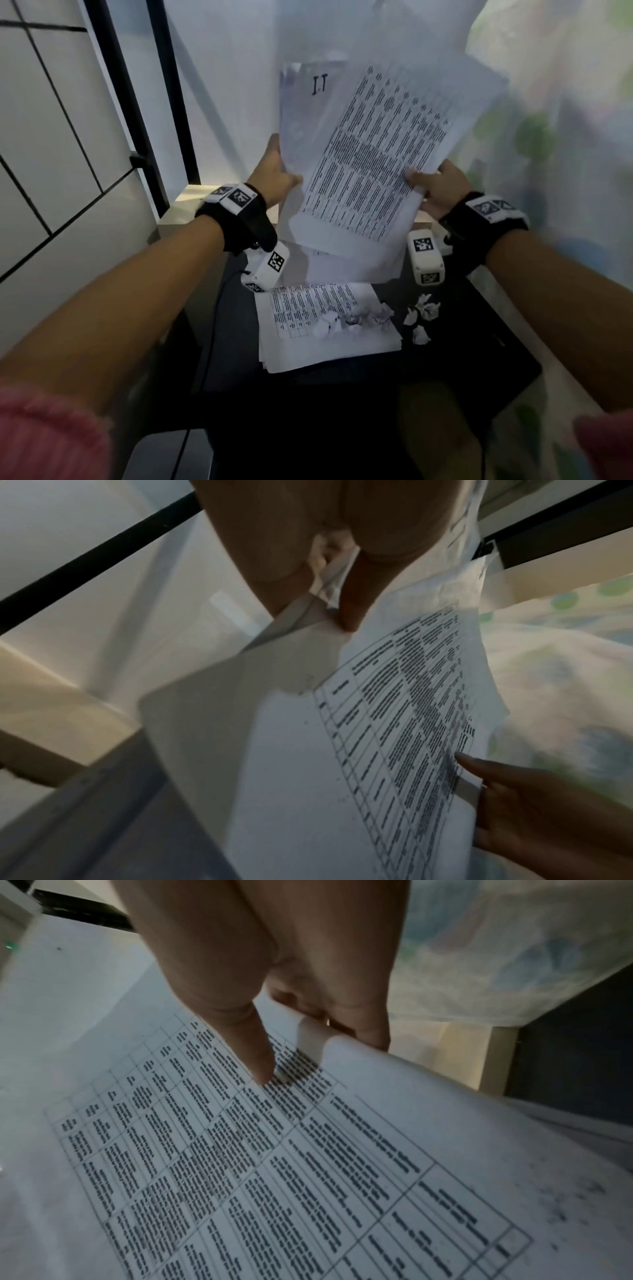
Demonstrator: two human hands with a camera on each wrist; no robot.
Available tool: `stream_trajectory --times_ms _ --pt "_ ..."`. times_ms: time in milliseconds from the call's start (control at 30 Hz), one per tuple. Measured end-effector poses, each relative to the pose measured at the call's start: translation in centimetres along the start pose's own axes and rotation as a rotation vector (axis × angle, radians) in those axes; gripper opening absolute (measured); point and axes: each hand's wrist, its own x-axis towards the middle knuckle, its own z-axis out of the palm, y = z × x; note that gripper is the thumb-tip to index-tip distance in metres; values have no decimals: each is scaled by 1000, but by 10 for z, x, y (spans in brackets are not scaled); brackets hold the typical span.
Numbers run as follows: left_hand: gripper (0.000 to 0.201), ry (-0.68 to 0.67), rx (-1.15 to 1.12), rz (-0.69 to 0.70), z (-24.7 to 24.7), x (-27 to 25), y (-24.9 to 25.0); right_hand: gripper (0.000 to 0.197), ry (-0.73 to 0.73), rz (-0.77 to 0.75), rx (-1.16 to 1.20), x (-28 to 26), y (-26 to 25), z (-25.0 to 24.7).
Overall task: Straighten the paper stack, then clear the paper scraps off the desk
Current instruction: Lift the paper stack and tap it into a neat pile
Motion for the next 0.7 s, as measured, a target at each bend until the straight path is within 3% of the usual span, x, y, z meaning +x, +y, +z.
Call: stream_trajectory --times_ms 100,167,233,367,567,700 --pt "57 8 -35 25 1 3 10 27 18 -61 -51 -9 -15 8" --pt "65 27 -33 23 3 4 13 17 22 -90 -48 -14 -20 14" --pt "60 48 -4 45 7 2 11 9 34 -97 -52 -19 -18 21" --pt "38 93 6 38 19 -6 0 41 100 -101 -24 -23 -3 30" --pt "49 206 1 -76 24 -13 -24 44 99 -39 -181 -16 19 28" --pt "48 198 52 -79 24 -8 -18 41 128 -97 -201 -14 8 34"
